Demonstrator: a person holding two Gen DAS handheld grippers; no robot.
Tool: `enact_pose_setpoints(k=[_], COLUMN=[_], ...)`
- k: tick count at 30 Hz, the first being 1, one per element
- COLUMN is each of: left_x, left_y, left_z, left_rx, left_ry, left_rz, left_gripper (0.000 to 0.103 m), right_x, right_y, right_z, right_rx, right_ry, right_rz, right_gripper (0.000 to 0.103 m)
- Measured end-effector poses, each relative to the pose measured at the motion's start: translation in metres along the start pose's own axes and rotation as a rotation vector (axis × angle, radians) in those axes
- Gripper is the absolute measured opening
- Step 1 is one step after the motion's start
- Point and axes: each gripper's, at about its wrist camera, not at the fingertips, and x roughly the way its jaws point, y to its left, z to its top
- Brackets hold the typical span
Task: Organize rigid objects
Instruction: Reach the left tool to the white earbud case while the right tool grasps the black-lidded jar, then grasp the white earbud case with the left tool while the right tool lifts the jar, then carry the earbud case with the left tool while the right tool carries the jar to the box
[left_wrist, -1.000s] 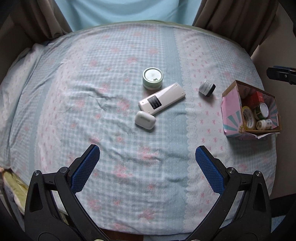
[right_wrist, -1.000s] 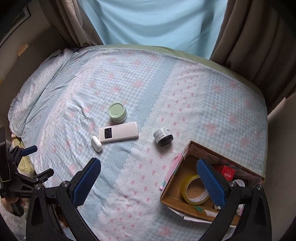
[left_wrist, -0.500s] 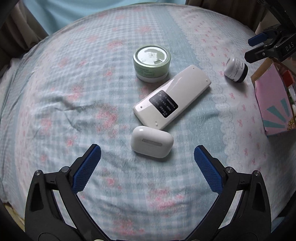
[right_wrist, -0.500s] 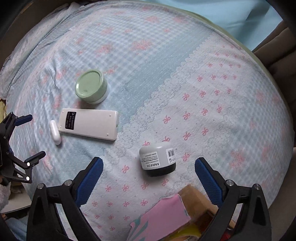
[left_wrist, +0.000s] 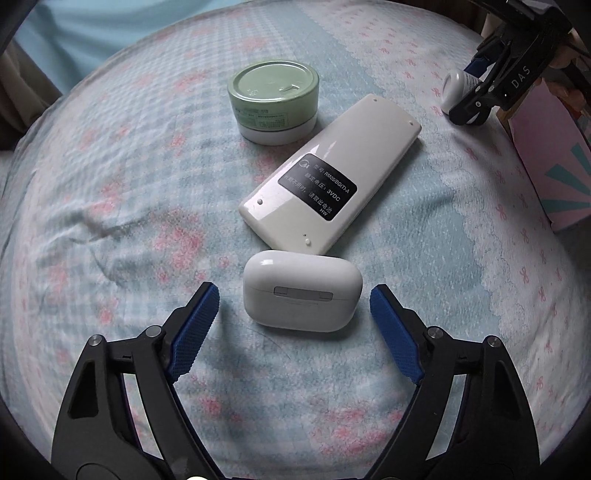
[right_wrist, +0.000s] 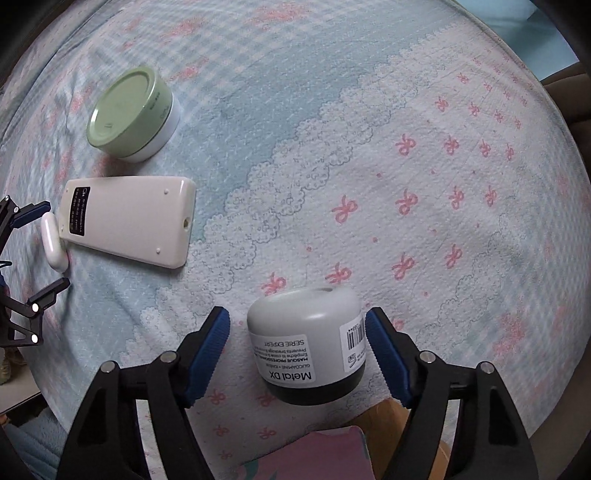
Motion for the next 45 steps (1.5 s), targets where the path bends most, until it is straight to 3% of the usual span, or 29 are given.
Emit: enact_pose_setpoints(k=[3,5,8,21,32,39,45], left_x=[0.0,-0.002,-0.001,-0.021,-0.101,-0.164,-0.204], left_y=[0.001,0.0,-0.005,-0.014,-0.025,-0.041,-0.074], left_z=[0.002,0.002,0.001,-0.005,0.012,0.036,0.059], left_rx=[0.003,0.01,0.03,0.035,0.013,-0.007,0.061], left_ry=[-0.007,-0.015,-0.015,-0.013,-0.053,-0.073,-0.09], left_rz=[-0.015,-0.027,-0.042,-0.058,-0.049,-0.056,-0.055], left_gripper=[0.072,0.071,0.058,0.058,0.058,0.058,0.058], right_x=[0.005,0.007,0.008,-0.011,-0.104,-0.173,-0.22], right_y=[0.006,0.004,0.006,0.007,0.021,0.023,0.012], right_z=[0.003,0.006,0.008,-0.01,-0.042,-0.085,-0.131], right_rx=[-0.001,0.005,0.008,0.056,0.181,0.28,0.364], right_ry=[0.013,0.006,0.006,-0.029,-0.168,-0.261,-0.331], right_rz=[-0.015,-0.015,-0.036,-0.009,0.066,0.094,0.095], right_gripper=[0.067,0.065,0.056,0.055,0.055,0.055,0.055])
